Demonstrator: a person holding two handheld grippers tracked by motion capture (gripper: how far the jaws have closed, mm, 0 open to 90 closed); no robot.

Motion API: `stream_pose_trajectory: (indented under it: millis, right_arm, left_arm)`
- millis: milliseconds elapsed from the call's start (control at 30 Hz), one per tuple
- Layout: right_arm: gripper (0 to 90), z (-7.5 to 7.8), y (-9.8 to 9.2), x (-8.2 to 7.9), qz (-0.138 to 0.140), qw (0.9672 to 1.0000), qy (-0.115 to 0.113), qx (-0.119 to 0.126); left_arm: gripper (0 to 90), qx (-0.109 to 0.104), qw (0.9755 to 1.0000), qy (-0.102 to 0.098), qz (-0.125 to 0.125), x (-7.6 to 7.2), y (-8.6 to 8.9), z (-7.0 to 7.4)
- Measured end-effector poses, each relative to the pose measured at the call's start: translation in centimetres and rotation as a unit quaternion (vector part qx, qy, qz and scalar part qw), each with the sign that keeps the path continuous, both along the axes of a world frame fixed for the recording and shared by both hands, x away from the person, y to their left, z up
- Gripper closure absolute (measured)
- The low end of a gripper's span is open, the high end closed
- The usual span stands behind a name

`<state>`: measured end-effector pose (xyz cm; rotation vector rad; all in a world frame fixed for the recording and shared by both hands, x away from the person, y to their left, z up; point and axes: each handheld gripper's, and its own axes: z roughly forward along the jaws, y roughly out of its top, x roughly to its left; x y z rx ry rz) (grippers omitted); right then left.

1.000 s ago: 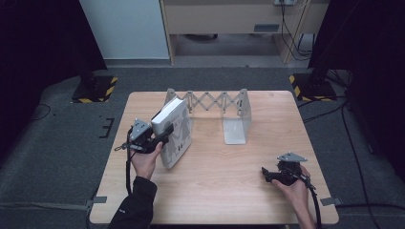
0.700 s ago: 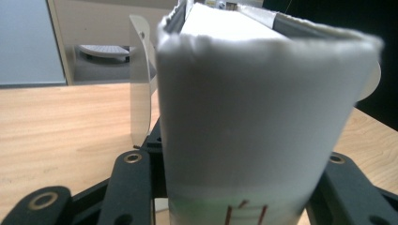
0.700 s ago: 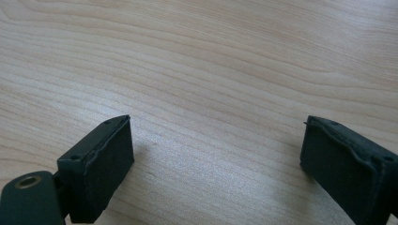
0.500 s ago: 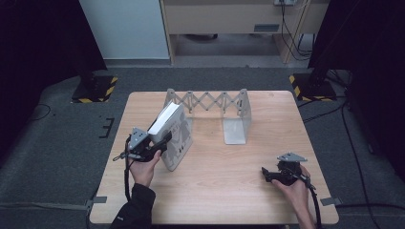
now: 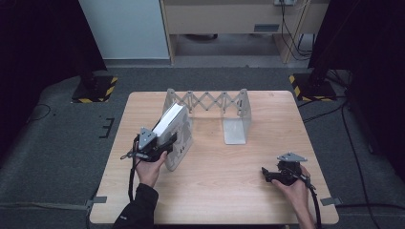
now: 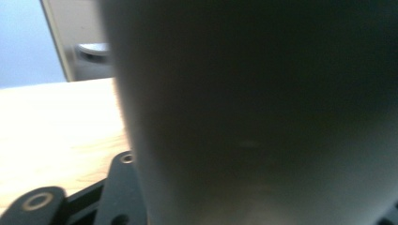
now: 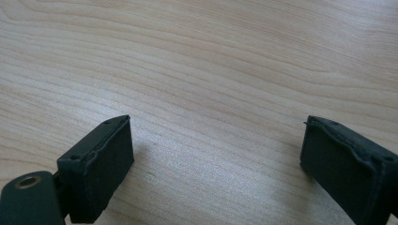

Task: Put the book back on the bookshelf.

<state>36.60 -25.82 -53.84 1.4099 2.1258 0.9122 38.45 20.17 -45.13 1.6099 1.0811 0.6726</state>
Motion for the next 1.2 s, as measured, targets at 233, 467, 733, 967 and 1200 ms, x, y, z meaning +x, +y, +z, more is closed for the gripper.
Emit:
stream_pose_trajectory:
  millis: [233, 467, 733, 967, 1200]
  right_arm:
    - [10.0, 0.0, 0.0, 0.0, 0.001, 1.0000, 0.000, 0.000]
    - [10.0, 0.0, 0.0, 0.0, 0.000, 1.0000, 0.000, 0.000]
    - [9.9, 0.0, 0.0, 0.0, 0.000, 1.0000, 0.000, 0.001]
    - [9.9, 0.0, 0.0, 0.0, 0.000, 1.0000, 0.000, 0.000]
    - [9.9, 0.0, 0.0, 0.0, -0.001, 1.0000, 0.000, 0.001]
  left_arm:
    - [51.7, -0.001, 0.9998, -0.012, 0.016, -0.2, -0.1, -0.3]
    - [52.0, -0.011, 0.9993, 0.005, 0.035, 0.2, 0.7, 0.2]
    - [51.9, -0.012, 0.9980, -0.003, 0.062, 1.6, 0.9, 0.1]
    - [51.3, -0.018, 0.9975, -0.004, 0.069, 2.9, -0.3, -0.1]
    - [50.1, -0.022, 0.9973, -0.011, 0.069, 3.4, -0.9, -0.4]
